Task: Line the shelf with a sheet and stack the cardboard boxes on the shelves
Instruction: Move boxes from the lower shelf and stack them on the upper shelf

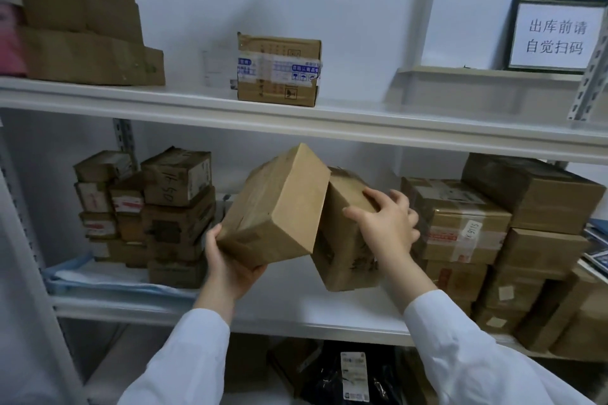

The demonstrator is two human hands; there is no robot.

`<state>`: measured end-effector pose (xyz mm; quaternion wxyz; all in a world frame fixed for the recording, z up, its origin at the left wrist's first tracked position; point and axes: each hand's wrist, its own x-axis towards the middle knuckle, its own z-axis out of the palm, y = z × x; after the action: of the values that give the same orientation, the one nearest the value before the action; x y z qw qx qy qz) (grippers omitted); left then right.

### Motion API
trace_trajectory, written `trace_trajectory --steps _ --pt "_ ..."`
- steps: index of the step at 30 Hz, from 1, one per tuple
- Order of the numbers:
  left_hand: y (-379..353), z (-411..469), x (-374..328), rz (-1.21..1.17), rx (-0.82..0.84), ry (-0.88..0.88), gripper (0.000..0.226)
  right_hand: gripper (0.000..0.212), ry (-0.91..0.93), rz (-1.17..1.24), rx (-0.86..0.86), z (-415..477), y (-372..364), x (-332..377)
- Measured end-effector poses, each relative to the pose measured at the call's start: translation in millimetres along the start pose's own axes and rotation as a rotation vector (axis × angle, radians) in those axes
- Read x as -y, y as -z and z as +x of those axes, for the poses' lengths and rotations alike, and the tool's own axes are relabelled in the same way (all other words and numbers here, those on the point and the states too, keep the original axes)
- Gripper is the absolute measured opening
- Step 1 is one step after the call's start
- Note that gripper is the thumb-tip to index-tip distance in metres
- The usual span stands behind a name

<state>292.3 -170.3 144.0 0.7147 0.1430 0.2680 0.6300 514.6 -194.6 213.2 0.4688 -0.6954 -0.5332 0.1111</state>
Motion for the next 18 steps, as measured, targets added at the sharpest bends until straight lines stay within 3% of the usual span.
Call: trace_trajectory --steps 5,14,18 --pt "3 -10 3 0.018 0.137 -0.017 0.059 0.047 0.140 -0.125 0.026 5 30 15" --pt "-19 -23 5 -0.088 0.059 -0.112 0.056 0.041 0.295 -0.024 -0.094 6 67 35" --pt "-23 -24 0 -0.009 0.122 -0.134 0.068 0.032 0.332 0.067 -0.107 8 92 49"
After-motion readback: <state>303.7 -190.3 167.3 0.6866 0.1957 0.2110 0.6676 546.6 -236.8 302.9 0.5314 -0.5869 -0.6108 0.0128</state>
